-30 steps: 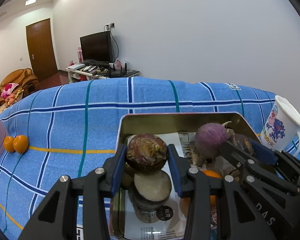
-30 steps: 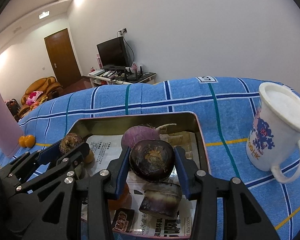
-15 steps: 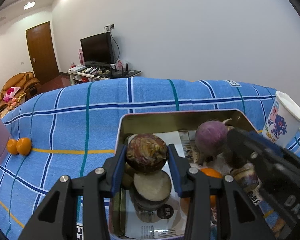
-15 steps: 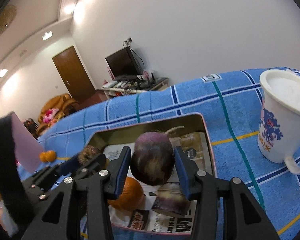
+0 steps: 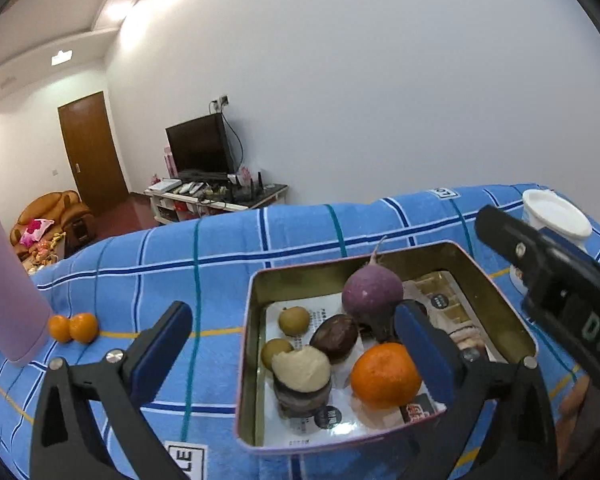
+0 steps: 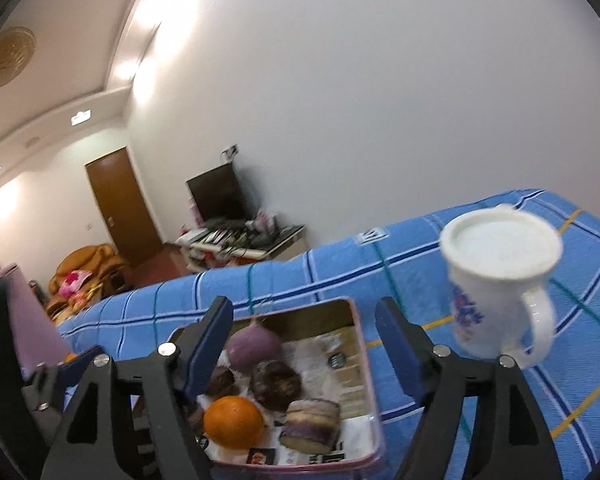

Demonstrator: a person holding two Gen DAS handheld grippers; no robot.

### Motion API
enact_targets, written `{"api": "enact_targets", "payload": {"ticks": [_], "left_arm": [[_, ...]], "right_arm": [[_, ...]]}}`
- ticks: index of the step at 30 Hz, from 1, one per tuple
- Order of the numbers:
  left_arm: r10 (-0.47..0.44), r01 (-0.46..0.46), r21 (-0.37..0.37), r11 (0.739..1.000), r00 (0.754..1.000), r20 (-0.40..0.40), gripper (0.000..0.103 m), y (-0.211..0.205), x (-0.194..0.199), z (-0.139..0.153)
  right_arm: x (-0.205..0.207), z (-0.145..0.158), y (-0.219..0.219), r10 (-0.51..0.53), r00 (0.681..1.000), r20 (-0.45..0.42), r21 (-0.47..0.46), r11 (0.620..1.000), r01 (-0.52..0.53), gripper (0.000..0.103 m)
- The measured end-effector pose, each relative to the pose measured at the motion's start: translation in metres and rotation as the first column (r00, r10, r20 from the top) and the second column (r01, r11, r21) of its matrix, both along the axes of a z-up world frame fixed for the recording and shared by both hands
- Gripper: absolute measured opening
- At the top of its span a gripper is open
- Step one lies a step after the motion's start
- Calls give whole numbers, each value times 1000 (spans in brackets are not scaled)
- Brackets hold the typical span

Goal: Organize fruits
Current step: 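Withdraw both grippers from the tin toward the two small oranges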

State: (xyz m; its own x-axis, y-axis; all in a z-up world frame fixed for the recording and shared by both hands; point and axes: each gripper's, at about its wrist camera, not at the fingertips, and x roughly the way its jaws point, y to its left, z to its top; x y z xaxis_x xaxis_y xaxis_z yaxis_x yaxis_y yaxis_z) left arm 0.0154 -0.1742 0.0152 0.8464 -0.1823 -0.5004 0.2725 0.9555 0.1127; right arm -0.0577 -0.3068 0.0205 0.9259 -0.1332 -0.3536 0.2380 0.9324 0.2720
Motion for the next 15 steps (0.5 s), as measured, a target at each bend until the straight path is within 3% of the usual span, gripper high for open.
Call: {"api": "enact_targets", "payload": {"ticks": [6, 11, 15], "left_arm": [[38, -38, -23, 999, 999, 15, 103, 25, -8, 2], [91, -90, -17, 996, 993, 71, 103, 45, -14, 5], [126, -126, -9, 992, 987, 95, 103, 61, -15, 3]], "right_arm": [[-11, 3, 7, -40, 997, 59, -39, 998, 42, 77], [-27, 8, 24, -63, 987, 149, -147, 985, 85, 83], [-34, 12, 30, -58, 983, 172, -160, 983, 85, 83]]}}
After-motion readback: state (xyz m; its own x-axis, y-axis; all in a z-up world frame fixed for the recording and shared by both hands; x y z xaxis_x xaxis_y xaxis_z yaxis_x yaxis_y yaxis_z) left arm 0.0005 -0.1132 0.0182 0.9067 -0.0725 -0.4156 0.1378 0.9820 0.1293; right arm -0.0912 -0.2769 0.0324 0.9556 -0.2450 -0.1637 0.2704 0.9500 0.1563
